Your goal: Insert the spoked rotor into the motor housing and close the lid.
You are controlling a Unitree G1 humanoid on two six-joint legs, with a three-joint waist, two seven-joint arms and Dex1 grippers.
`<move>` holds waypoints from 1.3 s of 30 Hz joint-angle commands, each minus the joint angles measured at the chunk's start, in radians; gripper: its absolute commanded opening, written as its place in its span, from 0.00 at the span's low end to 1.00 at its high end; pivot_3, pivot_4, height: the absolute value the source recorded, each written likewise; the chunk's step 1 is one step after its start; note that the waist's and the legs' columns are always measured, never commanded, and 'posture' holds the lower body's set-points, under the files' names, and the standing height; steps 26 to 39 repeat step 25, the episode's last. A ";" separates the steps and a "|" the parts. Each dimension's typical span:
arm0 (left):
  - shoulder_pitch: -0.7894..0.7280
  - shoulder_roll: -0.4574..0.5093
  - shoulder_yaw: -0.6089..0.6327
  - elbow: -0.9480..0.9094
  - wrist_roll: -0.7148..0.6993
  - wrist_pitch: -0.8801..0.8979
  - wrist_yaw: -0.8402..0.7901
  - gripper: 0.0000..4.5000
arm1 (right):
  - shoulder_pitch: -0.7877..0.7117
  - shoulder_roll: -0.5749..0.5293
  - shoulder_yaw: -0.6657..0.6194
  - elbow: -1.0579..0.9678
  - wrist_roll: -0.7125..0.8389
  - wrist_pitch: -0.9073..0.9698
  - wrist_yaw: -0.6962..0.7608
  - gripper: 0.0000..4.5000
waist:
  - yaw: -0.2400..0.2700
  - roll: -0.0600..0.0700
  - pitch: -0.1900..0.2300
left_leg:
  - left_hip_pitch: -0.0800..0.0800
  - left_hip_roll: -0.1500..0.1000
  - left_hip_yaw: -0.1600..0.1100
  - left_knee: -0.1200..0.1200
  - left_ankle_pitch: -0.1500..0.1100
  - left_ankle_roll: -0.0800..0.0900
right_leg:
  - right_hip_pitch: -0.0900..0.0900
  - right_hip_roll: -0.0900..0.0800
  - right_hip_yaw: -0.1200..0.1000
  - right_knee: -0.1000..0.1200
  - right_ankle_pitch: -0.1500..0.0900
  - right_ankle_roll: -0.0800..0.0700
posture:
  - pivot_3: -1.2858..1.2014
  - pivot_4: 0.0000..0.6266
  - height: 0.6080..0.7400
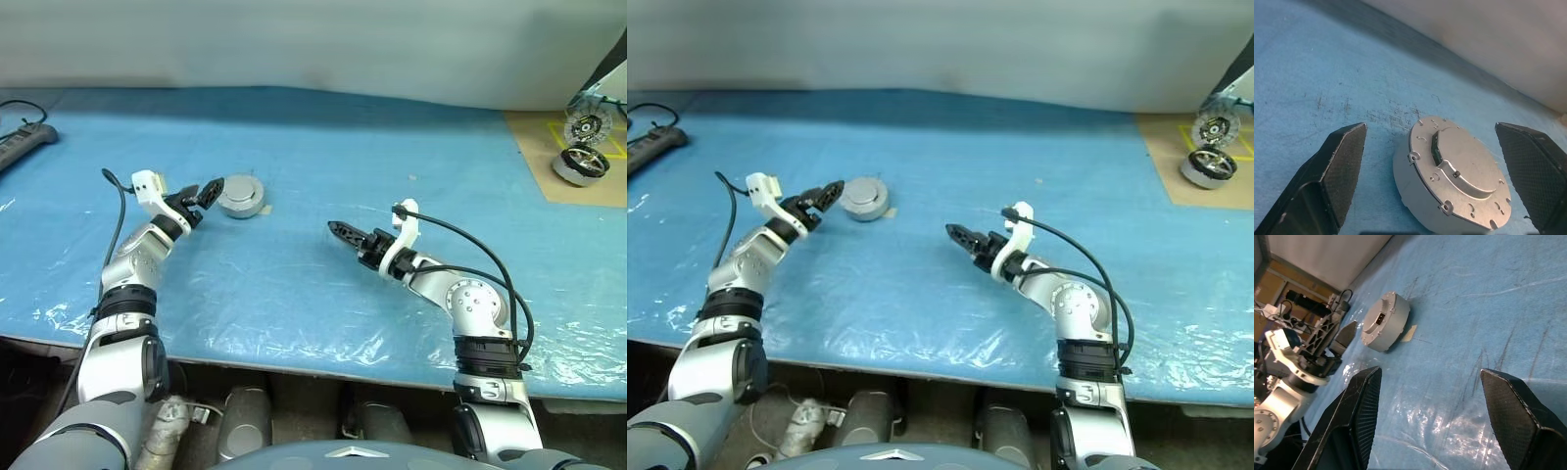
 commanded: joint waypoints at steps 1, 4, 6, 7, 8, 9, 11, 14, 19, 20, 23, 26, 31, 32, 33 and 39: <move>0.025 -0.017 -0.038 -0.193 0.031 -0.077 -0.003 1.00 | 0.038 -0.059 0.103 -0.150 -0.210 -0.188 -0.006 0.76 | 0.002 0.000 0.000 | 0.000 0.000 0.000 0.000 0.000 0.000 | 0.000 0.000 0.000 0.000 0.000 0.000 | 0.52 0.24 1.00; 0.106 -0.068 -0.092 -0.362 0.057 -0.111 0.022 1.00 | 0.072 -0.079 0.132 -0.183 -0.344 -0.273 -0.075 0.76 | -0.001 0.000 0.000 | 0.000 0.000 0.000 0.000 0.000 0.000 | 0.001 0.000 0.000 0.000 0.000 0.000 | 0.52 0.24 1.00; 0.169 -0.092 -0.145 -0.463 0.091 -0.126 0.026 1.00 | 0.112 -0.109 0.140 -0.219 -0.412 -0.301 -0.093 0.76 | -0.002 0.000 0.000 | 0.001 0.000 0.000 0.000 0.000 0.000 | 0.001 0.000 0.000 0.000 0.000 0.000 | 0.52 0.24 1.00; 0.195 -0.104 -0.163 -0.496 0.107 -0.131 0.040 1.00 | 0.134 -0.124 0.149 -0.232 -0.471 -0.328 -0.122 0.76 | -0.002 0.000 0.000 | 0.001 0.000 0.000 0.000 0.000 0.000 | 0.001 0.000 0.000 -0.001 0.000 0.000 | 0.52 0.24 1.00; 0.214 -0.116 -0.174 -0.515 0.127 -0.132 0.071 1.00 | 0.161 -0.131 0.151 -0.248 -0.516 -0.355 -0.146 0.76 | -0.003 0.000 0.000 | 0.000 0.000 0.000 0.000 0.000 0.000 | 0.001 0.000 0.000 -0.001 0.000 0.000 | 0.52 0.24 1.00; 0.228 -0.125 -0.180 -0.524 0.149 -0.140 0.105 1.00 | 0.182 -0.132 0.151 -0.262 -0.552 -0.380 -0.169 0.76 | -0.004 0.000 0.000 | 0.000 0.000 0.000 0.000 0.000 0.000 | 0.001 0.000 0.000 -0.001 0.000 0.000 | 0.52 0.24 1.00; 0.266 -0.130 -0.202 -0.534 0.189 -0.188 0.115 1.00 | 0.231 -0.142 0.158 -0.293 -0.637 -0.418 -0.215 0.76 | -0.006 0.000 0.000 | 0.001 0.001 0.000 0.000 0.000 0.000 | 0.000 0.001 0.000 -0.001 0.000 0.000 | 0.52 0.24 1.00; 0.337 -0.137 -0.228 -0.573 0.241 -0.240 0.146 1.00 | 0.332 -0.126 0.136 -0.343 -0.729 -0.458 -0.290 0.76 | -0.007 0.000 0.000 | 0.002 0.001 0.000 0.000 0.000 -0.001 | 0.001 0.001 0.001 -0.002 0.000 0.000 | 0.52 0.24 1.00; 0.468 -0.169 -0.246 -0.686 0.284 -0.265 0.222 1.00 | 0.492 -0.089 0.109 -0.414 -0.787 -0.476 -0.332 0.76 | -0.007 0.001 0.000 | 0.003 0.001 0.001 0.000 0.000 0.000 | 0.002 0.001 0.001 -0.004 0.000 0.001 | 0.52 0.24 1.00; 0.484 -0.173 -0.247 -0.701 0.291 -0.265 0.236 1.00 | 0.507 -0.077 0.103 -0.423 -0.790 -0.474 -0.339 0.76 | -0.008 0.001 0.000 | 0.003 0.001 0.001 0.000 0.000 0.000 | 0.003 0.001 0.001 -0.005 0.000 0.001 | 0.52 0.24 1.00; 0.565 -0.201 -0.257 -0.802 0.323 -0.216 0.317 1.00 | 0.580 -0.048 0.101 -0.469 -0.807 -0.480 -0.350 0.76 | -0.008 0.001 0.000 | 0.004 0.001 0.001 0.000 0.000 0.000 | 0.003 0.001 0.001 -0.004 -0.002 -0.002 | 0.52 0.24 1.00; 0.587 -0.203 -0.254 -0.825 0.338 -0.202 0.346 1.00 | 0.601 -0.031 0.104 -0.482 -0.822 -0.479 -0.357 0.76 | -0.008 0.001 0.000 | 0.007 0.001 0.001 -0.001 -0.002 0.004 | 0.006 0.001 0.002 -0.005 -0.003 -0.002 | 0.52 0.24 1.00; 0.587 -0.203 -0.254 -0.825 0.338 -0.202 0.346 1.00 | 0.601 -0.031 0.104 -0.482 -0.822 -0.479 -0.357 0.76 | -0.008 0.001 0.000 | 0.007 0.001 0.001 -0.001 -0.002 0.004 | 0.006 0.001 0.002 -0.005 -0.003 -0.002 | 0.52 0.24 1.00; 0.587 -0.203 -0.254 -0.825 0.338 -0.202 0.346 1.00 | 0.601 -0.031 0.104 -0.482 -0.822 -0.479 -0.357 0.76 | -0.008 0.001 0.000 | 0.007 0.001 0.001 -0.001 -0.002 0.004 | 0.006 0.001 0.002 -0.005 -0.003 -0.002 | 0.52 0.24 1.00; 0.587 -0.203 -0.254 -0.825 0.338 -0.202 0.346 1.00 | 0.601 -0.031 0.104 -0.482 -0.822 -0.479 -0.357 0.76 | -0.008 0.001 0.000 | 0.007 0.001 0.001 -0.001 -0.002 0.004 | 0.006 0.001 0.002 -0.005 -0.003 -0.002 | 0.52 0.24 1.00; 0.587 -0.203 -0.254 -0.825 0.338 -0.202 0.346 1.00 | 0.601 -0.031 0.104 -0.482 -0.822 -0.479 -0.357 0.76 | -0.008 0.001 0.000 | 0.007 0.001 0.001 -0.001 -0.002 0.004 | 0.006 0.001 0.002 -0.005 -0.003 -0.002 | 0.52 0.24 1.00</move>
